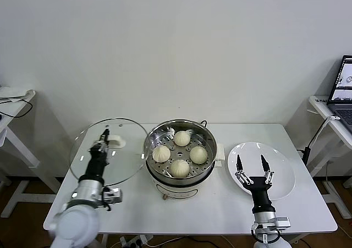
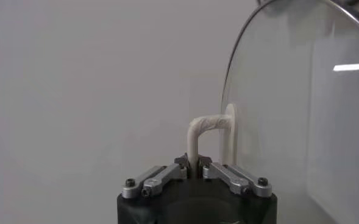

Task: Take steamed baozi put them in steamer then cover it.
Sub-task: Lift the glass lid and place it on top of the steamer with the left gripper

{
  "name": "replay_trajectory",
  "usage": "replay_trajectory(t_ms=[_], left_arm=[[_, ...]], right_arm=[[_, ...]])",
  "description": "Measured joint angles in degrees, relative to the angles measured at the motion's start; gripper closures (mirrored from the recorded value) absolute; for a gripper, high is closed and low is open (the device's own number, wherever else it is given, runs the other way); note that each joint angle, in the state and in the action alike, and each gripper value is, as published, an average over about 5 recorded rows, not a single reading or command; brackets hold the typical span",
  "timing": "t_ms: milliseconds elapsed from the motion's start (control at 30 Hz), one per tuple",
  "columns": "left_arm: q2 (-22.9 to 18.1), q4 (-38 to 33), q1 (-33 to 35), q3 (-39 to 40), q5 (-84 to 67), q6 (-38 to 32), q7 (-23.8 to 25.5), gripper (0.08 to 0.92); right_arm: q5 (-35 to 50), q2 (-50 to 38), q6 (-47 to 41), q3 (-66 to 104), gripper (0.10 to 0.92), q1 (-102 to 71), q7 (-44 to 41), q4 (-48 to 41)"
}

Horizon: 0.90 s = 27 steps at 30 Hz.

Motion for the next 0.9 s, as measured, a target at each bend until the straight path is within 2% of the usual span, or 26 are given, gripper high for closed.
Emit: replay_trajectory(t_ms=[467,900], left_arm=[[-1.4,2.2,-11.4,17.7,4.4,11.2,5.7,0.813],[-6.6,7.8,-18.9,27.2,8.8,16.4,7.9,0.813]], right_arm=[[-0.9,1.0,0.1,2.0,0.203,-0.4,0.0,-0.8],[-1.8,1.7,0.3,2.4,0.203,-0.2,-0.1,-2.0]])
